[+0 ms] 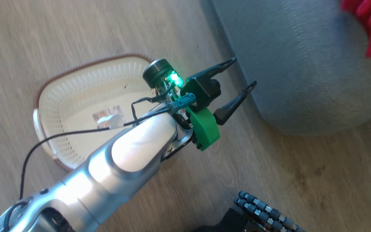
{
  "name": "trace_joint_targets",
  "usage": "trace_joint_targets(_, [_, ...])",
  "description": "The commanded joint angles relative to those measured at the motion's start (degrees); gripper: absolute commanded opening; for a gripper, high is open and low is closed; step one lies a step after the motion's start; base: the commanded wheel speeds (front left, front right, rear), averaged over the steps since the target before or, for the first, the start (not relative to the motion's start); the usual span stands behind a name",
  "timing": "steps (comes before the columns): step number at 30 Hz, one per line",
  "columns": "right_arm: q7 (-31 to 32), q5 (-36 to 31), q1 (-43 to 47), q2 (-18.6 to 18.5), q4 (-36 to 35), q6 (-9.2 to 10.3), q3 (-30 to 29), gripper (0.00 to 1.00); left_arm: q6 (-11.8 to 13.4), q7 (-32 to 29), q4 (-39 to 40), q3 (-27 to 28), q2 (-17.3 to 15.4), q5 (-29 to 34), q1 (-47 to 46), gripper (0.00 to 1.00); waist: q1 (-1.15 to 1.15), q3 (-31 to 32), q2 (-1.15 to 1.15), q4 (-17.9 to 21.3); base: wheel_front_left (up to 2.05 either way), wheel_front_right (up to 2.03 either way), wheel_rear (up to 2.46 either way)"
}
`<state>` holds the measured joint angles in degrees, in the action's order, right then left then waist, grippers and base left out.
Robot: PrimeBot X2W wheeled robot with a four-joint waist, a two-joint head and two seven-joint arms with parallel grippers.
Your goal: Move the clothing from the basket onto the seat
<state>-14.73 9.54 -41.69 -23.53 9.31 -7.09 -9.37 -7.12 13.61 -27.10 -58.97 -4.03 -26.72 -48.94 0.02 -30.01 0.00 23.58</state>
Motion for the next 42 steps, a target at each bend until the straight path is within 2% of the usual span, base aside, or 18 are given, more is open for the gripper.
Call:
trace_joint_targets(1, [-0.27, -0.81, -1.84, -2.74, -0.59, -0.4, -0.96, 0.0, -0.36, -0.12, 2.13, 0.57, -0.21, 0.5, -2.2, 1.0, -0.02, -4.26, 0.0, -2.91, 0.0, 0.0, 0.0])
trace_joint_targets(11, [-0.27, -6.6, -16.31, -12.15, 10.51, -0.4, -7.6, 0.0, -0.2, -1.35, 3.75, -1.05, -1.34, 0.71, -4.05, 1.0, -0.02, -10.56, 0.0, -6.08, 0.0, 0.0, 0.0])
trace_joint_targets(18, [-0.26, -10.54, -23.07, -16.63, 24.67, -0.4, -16.2, 0.0, 0.13, -1.82, 4.34, -1.8, -2.26, 0.98, -4.05, 1.0, -0.02, -13.79, 0.0, -8.5, 0.0, 0.0, 0.0])
trace_joint_targets(21, [-0.25, -11.68, -23.38, -16.25, 30.26, -0.4, -18.35, 0.0, 0.45, -1.54, 4.27, -1.89, -2.39, 0.83, -3.56, 1.0, -0.02, -14.65, 0.0, -9.42, 0.0, 0.0, 0.0])
trace_joint_targets(24, [-0.24, -11.56, -22.59, -14.14, 36.5, -0.4, -19.54, 0.0, 0.79, -1.06, 4.17, -1.79, -2.5, 0.8, -3.53, 1.0, -0.02, -15.26, 0.0, -10.33, 0.0, 0.0, 0.0])
trace_joint_targets(33, [-0.26, -8.2, -20.7, -11.24, 45.86, -0.4, -16.03, 0.0, 0.99, -0.17, 3.57, -1.71, -1.95, 0.4, -3.53, 1.0, -0.02, -14.39, 0.0, -11.81, 0.0, 0.0, 0.0])
trace_joint_targets(35, [-0.26, -6.8, -19.84, -11.16, 46.61, -0.4, -14.78, 0.42, 0.94, 0.08, 3.2, -1.87, -1.73, 0.26, -3.33, 1.0, -0.02, -13.81, 0.0, -12.12, 0.0, 0.0, 0.0])
trace_joint_targets(36, [-0.26, -6.03, -19.01, -10.94, 46.59, -0.4, -14.4, 0.83, 0.9, 0.22, 2.97, -1.94, -1.63, 0.16, -3.18, 1.0, -0.02, -13.39, 0.0, -12.21, 0.0, 0.0, 0.0])
trace_joint_targets(37, [-0.26, -5.47, -17.98, -10.81, 46.19, -0.4, -14.14, 1.0, 0.88, 0.36, 2.77, -1.98, -1.51, 0.09, -3.03, 1.0, -0.02, -12.93, 0.0, -12.29, 0.0, 0.0, 0.0])
trace_joint_targets(42, [-0.26, -3.23, -11.8, -10.84, 43.12, -0.4, -11.54, 1.0, 0.72, 0.98, 1.98, -1.63, -1.02, -0.54, -2.17, 1.0, -0.02, -10.29, 0.0, -12.78, 0.0, 0.0, 0.0])
